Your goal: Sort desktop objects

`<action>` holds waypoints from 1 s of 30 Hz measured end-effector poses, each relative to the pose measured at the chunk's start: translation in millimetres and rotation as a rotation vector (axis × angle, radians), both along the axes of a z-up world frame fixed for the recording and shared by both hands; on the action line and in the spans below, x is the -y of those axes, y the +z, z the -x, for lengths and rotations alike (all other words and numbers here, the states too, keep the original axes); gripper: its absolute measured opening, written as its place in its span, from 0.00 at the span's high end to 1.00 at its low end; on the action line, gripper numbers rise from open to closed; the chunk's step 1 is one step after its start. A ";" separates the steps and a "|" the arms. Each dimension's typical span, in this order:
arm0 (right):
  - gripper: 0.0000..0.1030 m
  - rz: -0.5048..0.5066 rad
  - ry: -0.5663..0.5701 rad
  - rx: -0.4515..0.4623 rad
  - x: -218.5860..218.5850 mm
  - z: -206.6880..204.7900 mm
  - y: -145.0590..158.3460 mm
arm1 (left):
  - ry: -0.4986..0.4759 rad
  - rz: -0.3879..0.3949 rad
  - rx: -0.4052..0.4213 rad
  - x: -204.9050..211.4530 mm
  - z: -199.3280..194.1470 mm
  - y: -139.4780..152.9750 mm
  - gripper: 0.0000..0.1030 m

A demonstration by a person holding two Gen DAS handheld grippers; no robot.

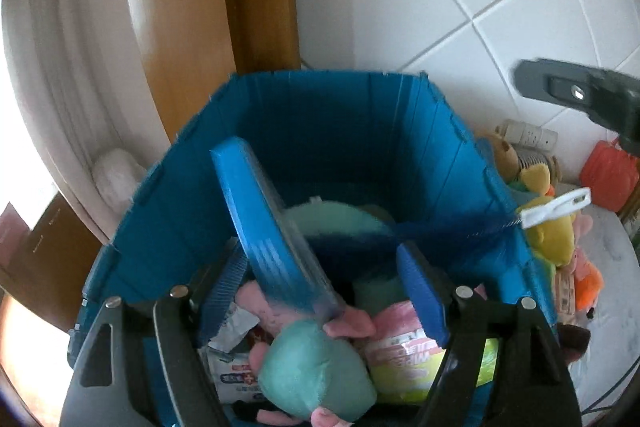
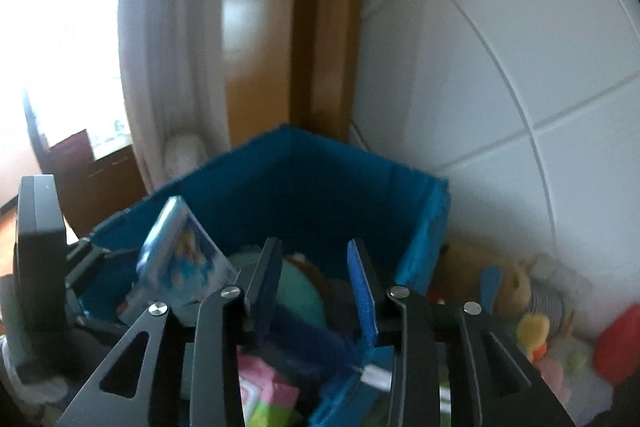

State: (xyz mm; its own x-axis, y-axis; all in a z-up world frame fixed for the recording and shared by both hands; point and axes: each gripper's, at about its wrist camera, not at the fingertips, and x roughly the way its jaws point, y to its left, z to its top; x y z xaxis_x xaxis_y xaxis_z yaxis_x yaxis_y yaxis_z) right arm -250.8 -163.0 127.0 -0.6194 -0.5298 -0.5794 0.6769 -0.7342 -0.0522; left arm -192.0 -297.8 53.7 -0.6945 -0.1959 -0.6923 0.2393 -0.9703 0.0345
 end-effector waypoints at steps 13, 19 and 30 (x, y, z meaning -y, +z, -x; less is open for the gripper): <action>0.11 0.077 -0.159 0.065 -102.0 -21.9 -42.1 | -0.060 0.033 -0.076 -56.7 -34.9 5.0 0.09; 0.11 0.109 -0.168 0.065 -171.2 -48.8 -53.3 | -0.111 0.029 -0.141 -116.0 -62.5 21.0 0.09; 0.18 0.038 -0.233 0.257 -285.5 -42.1 -149.8 | -0.220 -0.035 -0.106 -230.4 -76.1 -4.2 0.09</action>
